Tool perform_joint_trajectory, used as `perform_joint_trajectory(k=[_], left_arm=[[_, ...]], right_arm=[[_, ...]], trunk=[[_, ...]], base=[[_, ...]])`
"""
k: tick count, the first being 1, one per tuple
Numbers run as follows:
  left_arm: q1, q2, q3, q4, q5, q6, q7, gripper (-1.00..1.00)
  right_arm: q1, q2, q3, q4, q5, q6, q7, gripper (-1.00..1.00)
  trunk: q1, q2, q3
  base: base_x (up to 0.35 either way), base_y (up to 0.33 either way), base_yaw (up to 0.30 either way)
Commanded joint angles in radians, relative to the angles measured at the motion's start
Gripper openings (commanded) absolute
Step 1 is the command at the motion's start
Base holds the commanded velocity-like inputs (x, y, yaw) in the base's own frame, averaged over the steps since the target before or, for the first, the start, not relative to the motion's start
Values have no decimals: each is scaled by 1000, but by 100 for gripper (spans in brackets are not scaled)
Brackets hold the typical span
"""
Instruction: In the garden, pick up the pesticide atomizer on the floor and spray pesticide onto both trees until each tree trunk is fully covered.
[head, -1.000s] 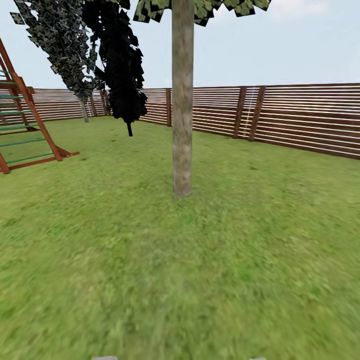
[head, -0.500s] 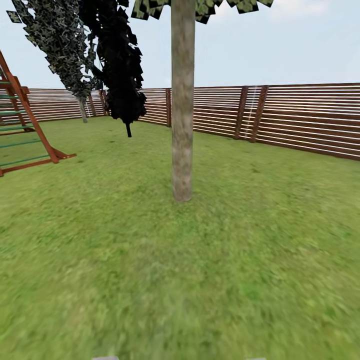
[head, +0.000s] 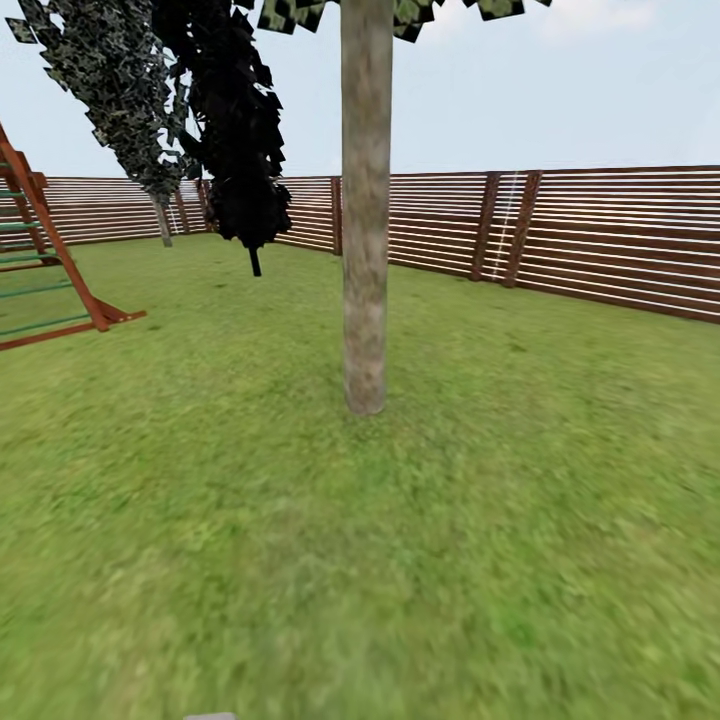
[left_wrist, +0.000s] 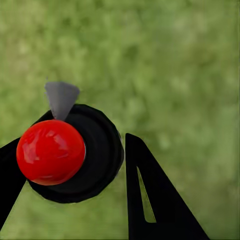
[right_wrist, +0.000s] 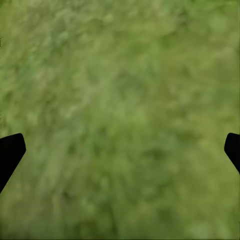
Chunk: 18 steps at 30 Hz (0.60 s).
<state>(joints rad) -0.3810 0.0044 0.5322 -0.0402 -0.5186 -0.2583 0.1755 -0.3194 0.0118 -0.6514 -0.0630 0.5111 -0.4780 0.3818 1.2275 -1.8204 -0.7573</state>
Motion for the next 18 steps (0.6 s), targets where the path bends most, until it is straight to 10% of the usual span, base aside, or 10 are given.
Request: perform_joint_trajectory(k=[1,18], left_arm=[[-1,0,6,2,-11,-4,5,-100],[-2,0,10,-8,-12,6,-1,-100]], right_arm=[[0,1,-9,0,7,-1,5,100],[0,-2,-13,-84,2,-1,4,100]], trunk=[[1,0,-1],[1,0,-1]], base=[[341,0,0],[341,0,0]])
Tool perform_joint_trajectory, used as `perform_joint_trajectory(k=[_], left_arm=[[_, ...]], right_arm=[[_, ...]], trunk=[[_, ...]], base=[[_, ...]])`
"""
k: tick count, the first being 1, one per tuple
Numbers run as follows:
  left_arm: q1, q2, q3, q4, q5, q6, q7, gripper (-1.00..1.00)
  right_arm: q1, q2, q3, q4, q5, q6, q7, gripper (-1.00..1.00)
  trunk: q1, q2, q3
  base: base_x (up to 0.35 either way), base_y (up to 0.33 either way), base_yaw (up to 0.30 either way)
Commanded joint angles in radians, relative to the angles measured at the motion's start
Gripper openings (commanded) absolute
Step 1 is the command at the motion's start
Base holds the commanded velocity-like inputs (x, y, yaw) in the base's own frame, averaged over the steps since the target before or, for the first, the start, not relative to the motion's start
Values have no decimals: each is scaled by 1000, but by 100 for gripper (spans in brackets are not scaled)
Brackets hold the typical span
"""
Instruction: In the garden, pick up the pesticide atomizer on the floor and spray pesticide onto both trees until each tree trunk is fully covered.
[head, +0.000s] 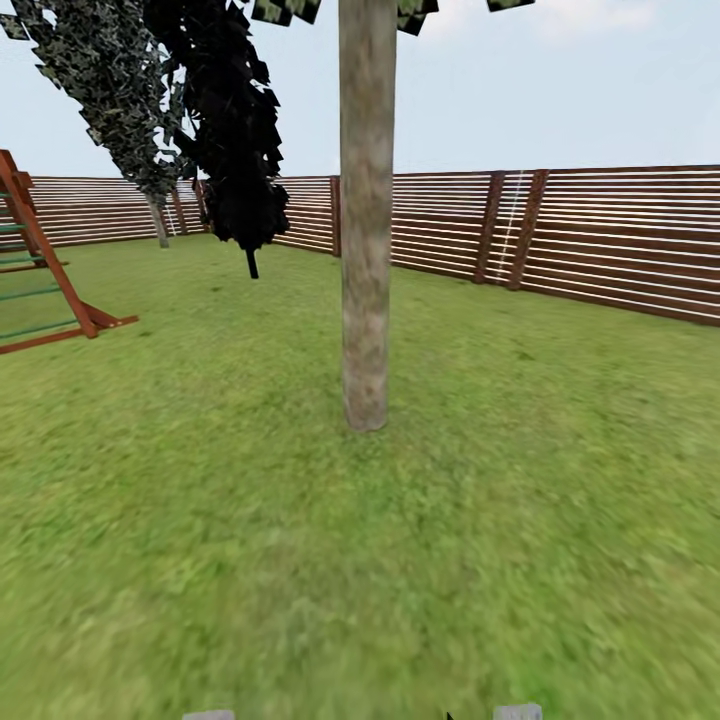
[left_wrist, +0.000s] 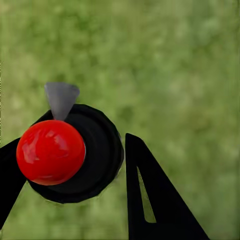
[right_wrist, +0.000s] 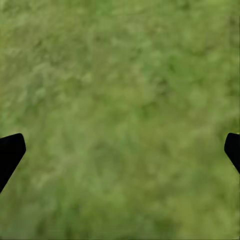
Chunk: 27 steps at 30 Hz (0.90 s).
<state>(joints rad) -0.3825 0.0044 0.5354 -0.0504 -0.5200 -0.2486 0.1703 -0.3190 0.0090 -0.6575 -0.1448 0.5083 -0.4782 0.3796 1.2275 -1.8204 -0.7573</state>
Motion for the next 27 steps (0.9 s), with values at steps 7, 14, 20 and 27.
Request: perform_joint_trajectory(k=[7,14,20,27], left_arm=[[-52,6,-4,-22,-17,6,-57,-100],[-135,4,-24,-219,-41,173,-351,-100],[-142,21,-95,-416,-69,330,-815,-100],[-206,42,-247,-516,-71,473,-972,-100]], right_arm=[[-139,11,-7,-119,0,14,6,100],[-347,61,60,-166,6,142,295,100],[-351,56,190,-260,18,172,388,100],[-351,54,190,-263,84,171,390,100]], trunk=[[1,0,-1],[1,0,-1],[1,0,-1],[1,0,-1]], base=[[341,0,0],[341,0,0],[341,0,0],[341,-52,0]])
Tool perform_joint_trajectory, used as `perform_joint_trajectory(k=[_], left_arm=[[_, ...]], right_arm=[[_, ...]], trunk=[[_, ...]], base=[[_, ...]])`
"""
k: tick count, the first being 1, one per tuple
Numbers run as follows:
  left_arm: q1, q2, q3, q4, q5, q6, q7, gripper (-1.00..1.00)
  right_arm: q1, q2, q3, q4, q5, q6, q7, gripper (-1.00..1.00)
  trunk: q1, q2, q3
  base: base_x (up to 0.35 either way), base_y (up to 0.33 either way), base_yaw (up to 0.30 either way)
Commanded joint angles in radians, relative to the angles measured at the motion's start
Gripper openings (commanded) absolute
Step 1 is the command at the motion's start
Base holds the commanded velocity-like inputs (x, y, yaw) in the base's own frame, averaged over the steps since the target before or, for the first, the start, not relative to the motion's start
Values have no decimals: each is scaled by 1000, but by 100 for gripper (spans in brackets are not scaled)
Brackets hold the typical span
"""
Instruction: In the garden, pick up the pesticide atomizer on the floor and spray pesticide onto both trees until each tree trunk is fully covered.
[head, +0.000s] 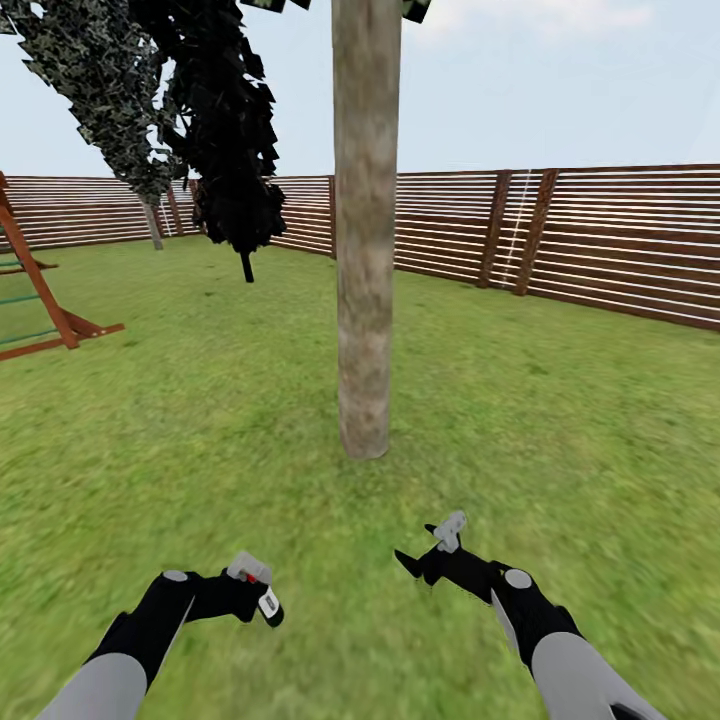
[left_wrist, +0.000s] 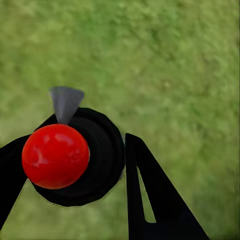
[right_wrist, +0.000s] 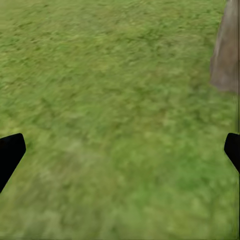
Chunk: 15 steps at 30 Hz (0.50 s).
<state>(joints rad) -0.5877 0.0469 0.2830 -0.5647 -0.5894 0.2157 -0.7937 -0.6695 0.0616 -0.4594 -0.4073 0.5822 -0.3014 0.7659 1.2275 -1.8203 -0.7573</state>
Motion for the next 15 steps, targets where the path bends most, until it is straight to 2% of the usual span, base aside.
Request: perform_joint_trajectory(k=[1,5,15], left_arm=[[1,-1,4,2,-1,8,-8,-100],[2,-4,1,8,-3,7,-8,-100],[1,-3,2,9,-1,11,-7,-100]], right_arm=[[-1,-4,-8,-1,9,-5,5,100],[-1,-28,-11,-1,3,-5,7,100],[-1,-31,-12,-1,2,-5,6,100]], trunk=[[1,0,-1],[1,0,-1],[1,0,-1]], base=[[341,-77,0],[337,-106,0],[286,-194,0]])
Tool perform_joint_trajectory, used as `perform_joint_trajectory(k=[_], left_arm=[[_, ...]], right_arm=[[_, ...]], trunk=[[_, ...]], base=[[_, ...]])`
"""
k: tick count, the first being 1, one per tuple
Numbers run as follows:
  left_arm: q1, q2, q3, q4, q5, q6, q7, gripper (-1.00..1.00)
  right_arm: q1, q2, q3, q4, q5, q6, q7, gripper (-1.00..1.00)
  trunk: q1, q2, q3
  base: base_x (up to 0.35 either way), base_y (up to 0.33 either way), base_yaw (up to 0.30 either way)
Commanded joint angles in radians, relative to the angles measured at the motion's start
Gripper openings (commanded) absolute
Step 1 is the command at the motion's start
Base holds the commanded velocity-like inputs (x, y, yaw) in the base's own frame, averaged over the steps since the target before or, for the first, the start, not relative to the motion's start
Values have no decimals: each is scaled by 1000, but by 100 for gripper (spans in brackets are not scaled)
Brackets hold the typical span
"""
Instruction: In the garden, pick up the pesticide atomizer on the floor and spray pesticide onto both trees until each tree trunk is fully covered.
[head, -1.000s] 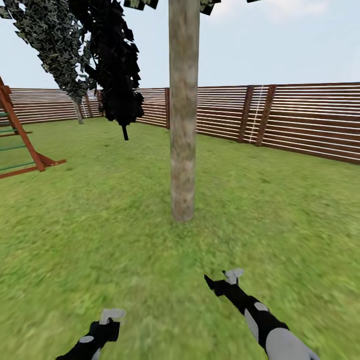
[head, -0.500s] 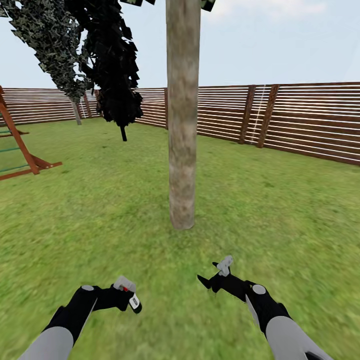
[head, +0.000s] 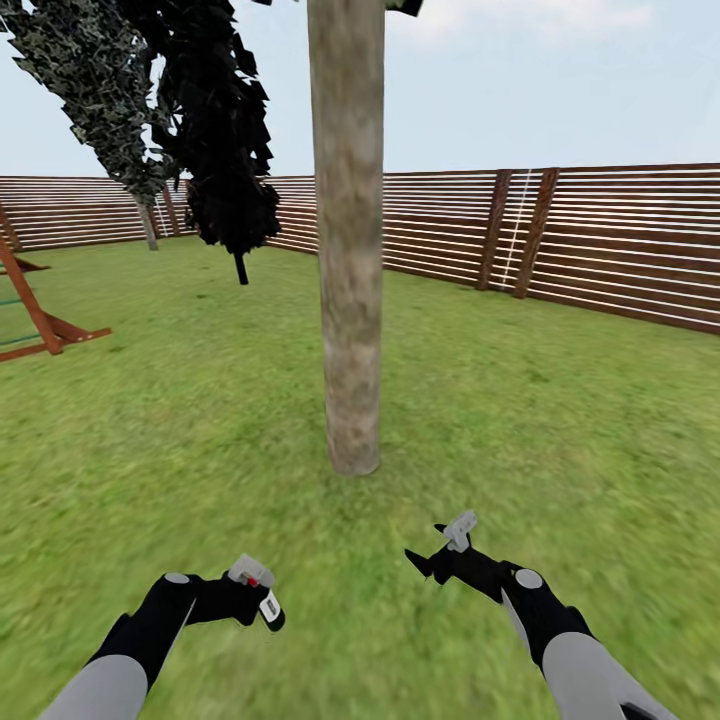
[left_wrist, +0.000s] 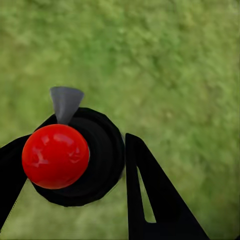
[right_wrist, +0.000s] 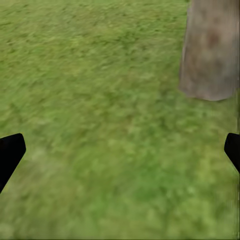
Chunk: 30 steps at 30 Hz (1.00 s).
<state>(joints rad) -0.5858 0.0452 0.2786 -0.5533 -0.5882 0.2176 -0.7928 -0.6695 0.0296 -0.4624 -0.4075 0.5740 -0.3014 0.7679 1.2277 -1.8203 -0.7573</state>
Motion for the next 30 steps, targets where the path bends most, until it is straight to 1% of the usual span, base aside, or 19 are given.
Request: perform_joint_trajectory(k=[1,8,14,21,22,23,24,25,26,27,28,29,30], left_arm=[[-1,-1,6,-2,-3,9,-8,-100],[-1,-1,7,-2,-2,8,-6,-100],[1,-1,7,-5,-2,0,-7,-100],[3,0,5,-16,-2,-4,-8,-100],[3,1,0,-16,-2,-5,-9,-100],[4,4,-18,-16,-2,-9,-11,-100],[4,11,-49,-16,-2,-25,-13,-100],[4,20,-92,-16,-2,-56,-15,-100],[4,30,-135,-15,-1,-85,-21,-100],[4,40,-190,-16,-2,-108,-48,-100],[4,44,-216,-16,-3,-115,-70,-100],[3,50,-255,-16,-3,-123,-111,-100],[3,61,-305,-17,-3,-142,-162,-100]], right_arm=[[-1,1,-8,-1,10,-5,4,100],[-1,1,-7,-1,10,-5,5,100],[-1,1,-7,-1,10,-6,5,100],[-1,1,-7,-1,11,-6,5,100],[-1,1,-6,0,11,-6,6,100],[-1,1,-5,3,12,-6,6,100],[-1,2,-4,4,14,-6,6,100],[-1,2,-3,5,17,-5,13,100],[-1,2,4,4,20,-5,40,100],[-1,2,38,-1,23,-1,94,100],[-1,3,62,-8,23,5,117,100],[-1,3,105,-32,23,23,138,100],[-1,6,166,-65,22,53,153,100]], trunk=[[0,0,-1],[0,0,-1],[0,0,-1],[0,0,-1],[0,0,-1],[0,0,-1],[0,0,-1],[0,0,-1],[0,0,-1],[0,0,-1],[0,0,-1],[0,0,-1],[0,0,-1]], base=[[256,-209,0],[287,-189,0],[312,-27,0],[39,0,0],[1,0,0],[0,0,0],[0,0,0],[0,0,0],[0,0,0],[0,0,0],[0,0,0],[0,0,0],[0,0,0]])
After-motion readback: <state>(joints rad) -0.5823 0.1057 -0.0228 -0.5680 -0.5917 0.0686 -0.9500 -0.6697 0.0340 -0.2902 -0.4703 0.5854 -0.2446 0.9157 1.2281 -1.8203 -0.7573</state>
